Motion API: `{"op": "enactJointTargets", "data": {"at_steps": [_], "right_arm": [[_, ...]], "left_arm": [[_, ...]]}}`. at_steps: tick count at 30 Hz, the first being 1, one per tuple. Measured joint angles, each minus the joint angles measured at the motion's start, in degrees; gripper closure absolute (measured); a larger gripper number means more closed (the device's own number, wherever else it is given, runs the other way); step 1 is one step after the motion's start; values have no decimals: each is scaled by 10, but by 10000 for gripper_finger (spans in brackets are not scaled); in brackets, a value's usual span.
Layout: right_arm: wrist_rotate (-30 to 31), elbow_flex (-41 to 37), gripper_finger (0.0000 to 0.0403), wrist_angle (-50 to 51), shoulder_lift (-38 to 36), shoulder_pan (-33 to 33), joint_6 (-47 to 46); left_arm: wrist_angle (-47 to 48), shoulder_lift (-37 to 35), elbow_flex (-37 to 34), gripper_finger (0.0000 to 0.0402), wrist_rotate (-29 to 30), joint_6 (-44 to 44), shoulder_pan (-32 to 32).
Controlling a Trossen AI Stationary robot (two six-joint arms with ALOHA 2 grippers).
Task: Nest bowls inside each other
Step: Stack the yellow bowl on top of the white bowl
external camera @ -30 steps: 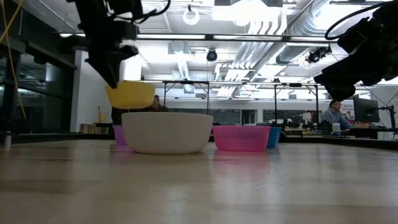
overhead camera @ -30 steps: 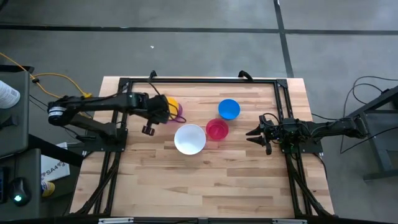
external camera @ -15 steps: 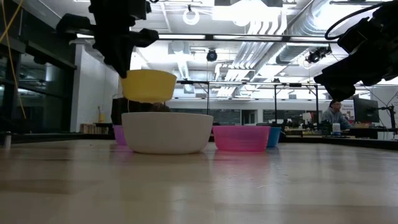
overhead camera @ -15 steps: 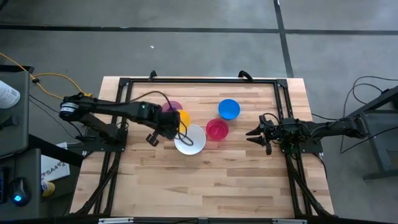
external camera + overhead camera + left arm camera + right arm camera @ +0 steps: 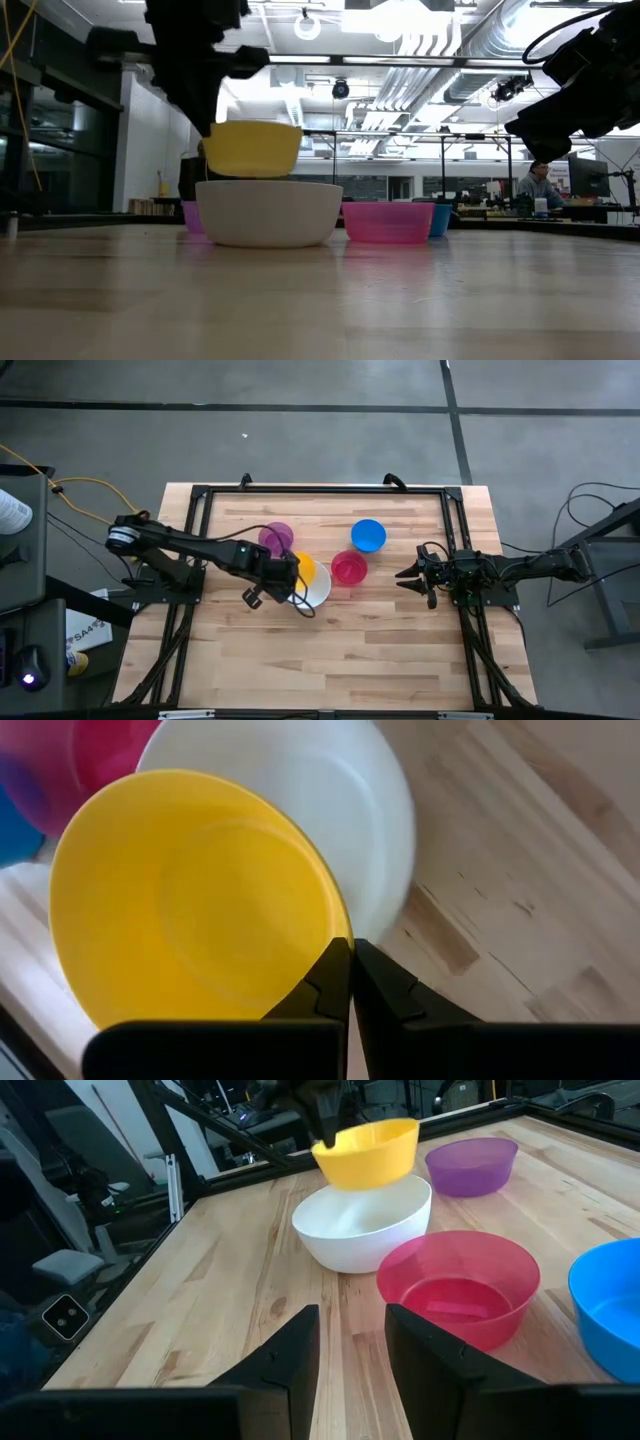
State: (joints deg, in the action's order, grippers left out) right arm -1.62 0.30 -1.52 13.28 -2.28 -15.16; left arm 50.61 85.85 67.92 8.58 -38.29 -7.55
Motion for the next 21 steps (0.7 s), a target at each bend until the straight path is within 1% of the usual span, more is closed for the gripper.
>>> {"op": "enactJointTargets", "data": {"at_steps": [5, 13, 15, 18, 21], "right_arm": [[0, 0, 293, -2, 0, 0, 0], [-1, 0, 293, -3, 0, 0, 0], [-1, 0, 293, -3, 0, 0, 0], [-1, 0, 293, -3, 0, 0, 0], [-1, 0, 293, -3, 0, 0, 0]], "left_arm": [[-26, 21, 0, 402, -3, -18, 0], [-52, 47, 0, 402, -10, -20, -8], [-46, 50, -2, 402, -20, -20, -13], [-65, 58, 0, 402, -34, -20, -16], [-71, 67, 0, 402, -37, -20, -15]]}}
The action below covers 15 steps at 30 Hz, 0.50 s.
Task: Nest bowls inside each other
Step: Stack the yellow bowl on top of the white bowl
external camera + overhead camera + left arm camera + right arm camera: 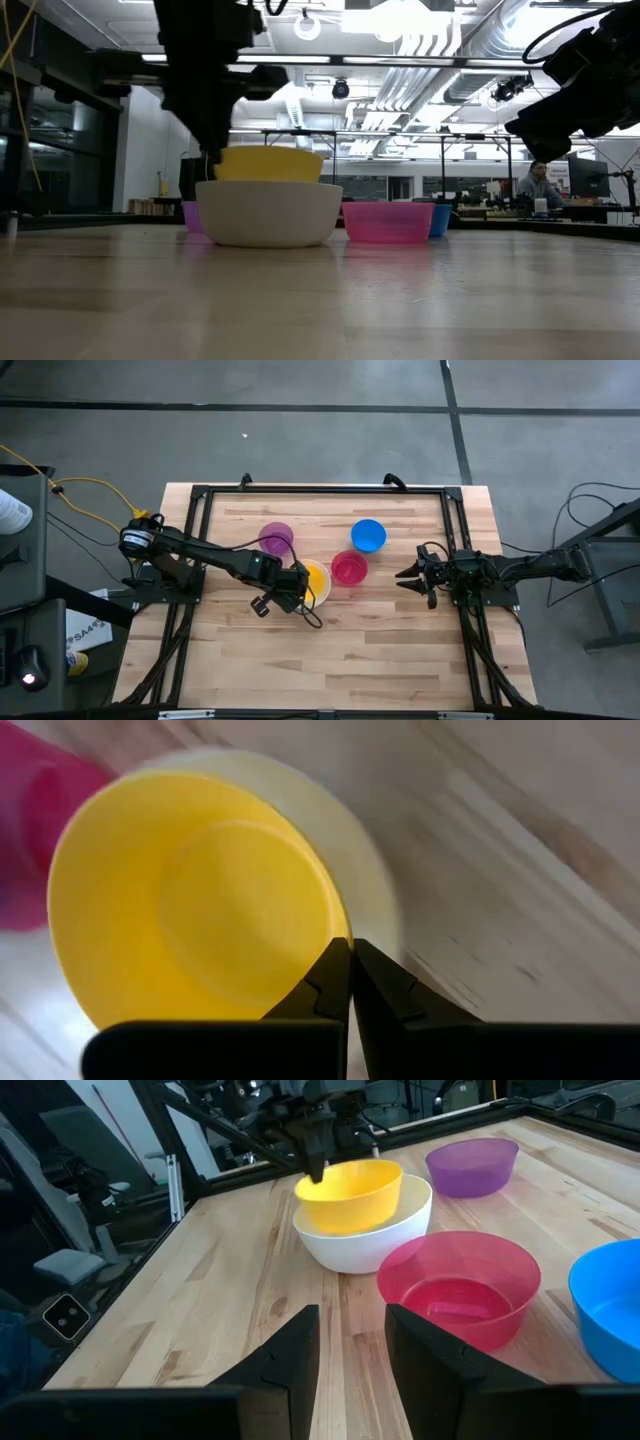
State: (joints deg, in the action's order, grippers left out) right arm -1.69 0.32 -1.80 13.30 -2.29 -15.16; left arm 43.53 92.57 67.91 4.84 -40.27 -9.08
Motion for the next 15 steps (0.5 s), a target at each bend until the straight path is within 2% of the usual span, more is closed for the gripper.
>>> {"op": "enactJointTargets", "data": {"at_steps": [15], "right_arm": [[0, 0, 293, 0, 0, 0, 0]], "left_arm": [[-25, 35, 0, 402, 3, -15, 1]]}}
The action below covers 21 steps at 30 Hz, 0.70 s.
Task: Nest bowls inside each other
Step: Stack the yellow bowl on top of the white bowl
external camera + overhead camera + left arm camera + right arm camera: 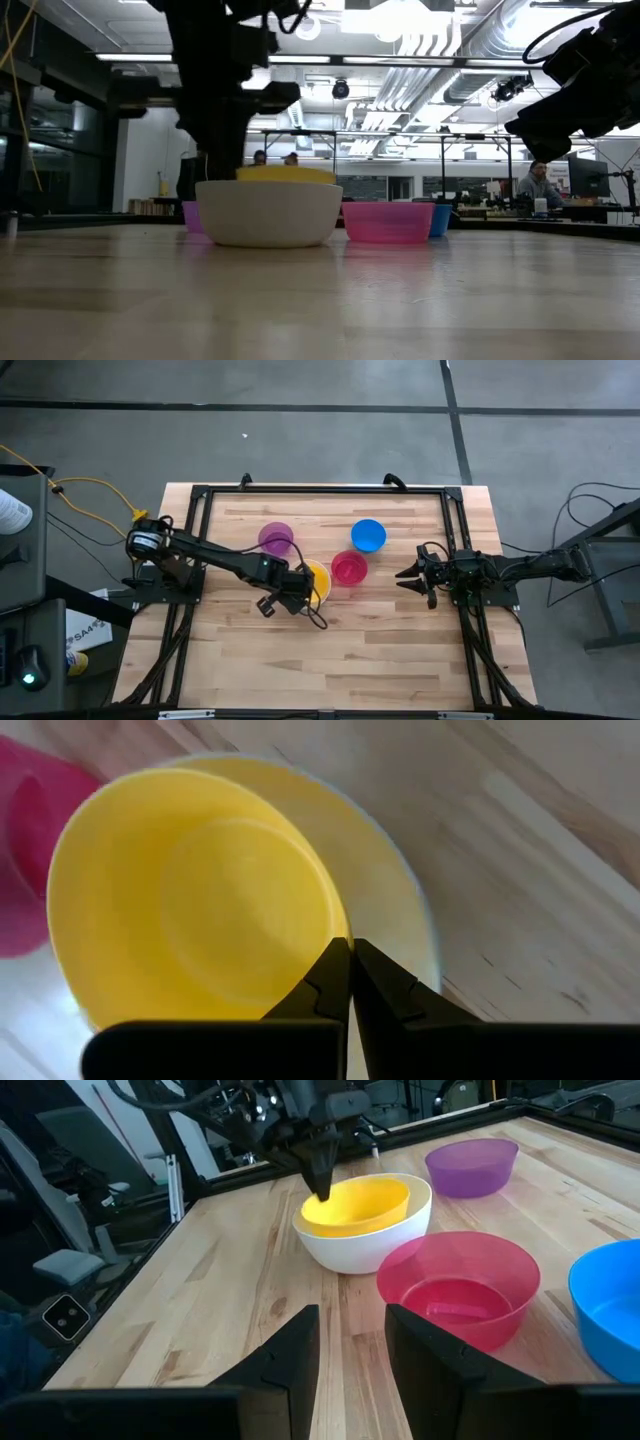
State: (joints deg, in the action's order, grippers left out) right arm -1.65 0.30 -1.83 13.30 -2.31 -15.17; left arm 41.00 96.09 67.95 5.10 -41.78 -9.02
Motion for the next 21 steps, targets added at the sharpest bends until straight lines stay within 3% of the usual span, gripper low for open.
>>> {"op": "enactJointTargets", "data": {"at_steps": [21], "right_arm": [[0, 0, 293, 0, 0, 0, 0]], "left_arm": [[-8, 27, -1, 396, -2, 0, 0]]}}
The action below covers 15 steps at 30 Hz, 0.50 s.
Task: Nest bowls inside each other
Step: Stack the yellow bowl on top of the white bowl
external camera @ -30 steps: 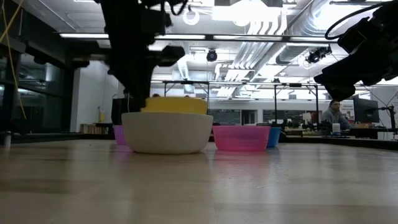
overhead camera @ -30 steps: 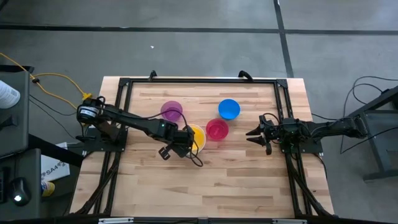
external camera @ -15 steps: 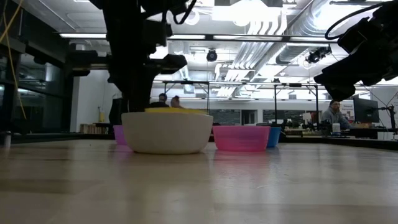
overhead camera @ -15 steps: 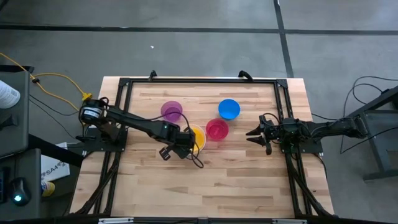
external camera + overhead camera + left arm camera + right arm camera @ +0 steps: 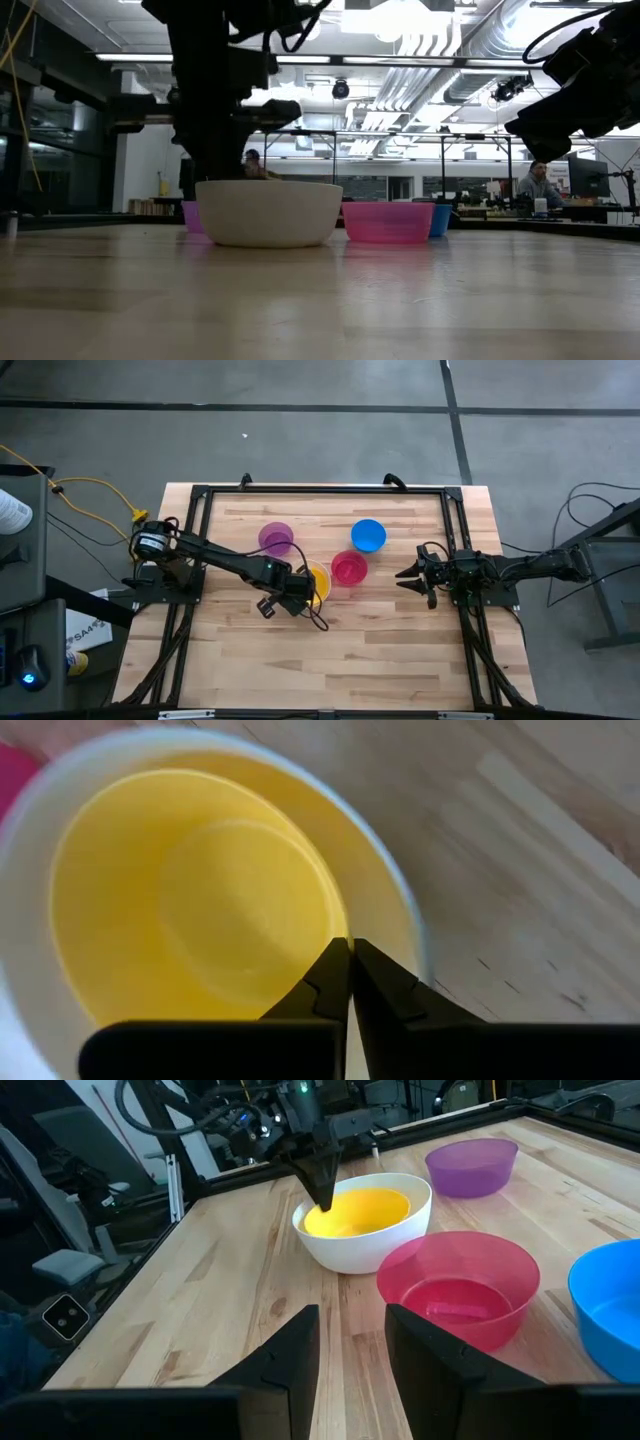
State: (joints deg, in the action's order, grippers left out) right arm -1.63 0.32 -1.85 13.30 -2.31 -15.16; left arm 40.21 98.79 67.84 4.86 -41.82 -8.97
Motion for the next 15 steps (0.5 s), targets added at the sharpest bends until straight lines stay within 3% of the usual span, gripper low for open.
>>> {"op": "enactJointTargets", "data": {"at_steps": [15], "right_arm": [[0, 0, 293, 0, 0, 0, 0]], "left_arm": [[3, 5, 0, 354, 7, 11, 0]]}}
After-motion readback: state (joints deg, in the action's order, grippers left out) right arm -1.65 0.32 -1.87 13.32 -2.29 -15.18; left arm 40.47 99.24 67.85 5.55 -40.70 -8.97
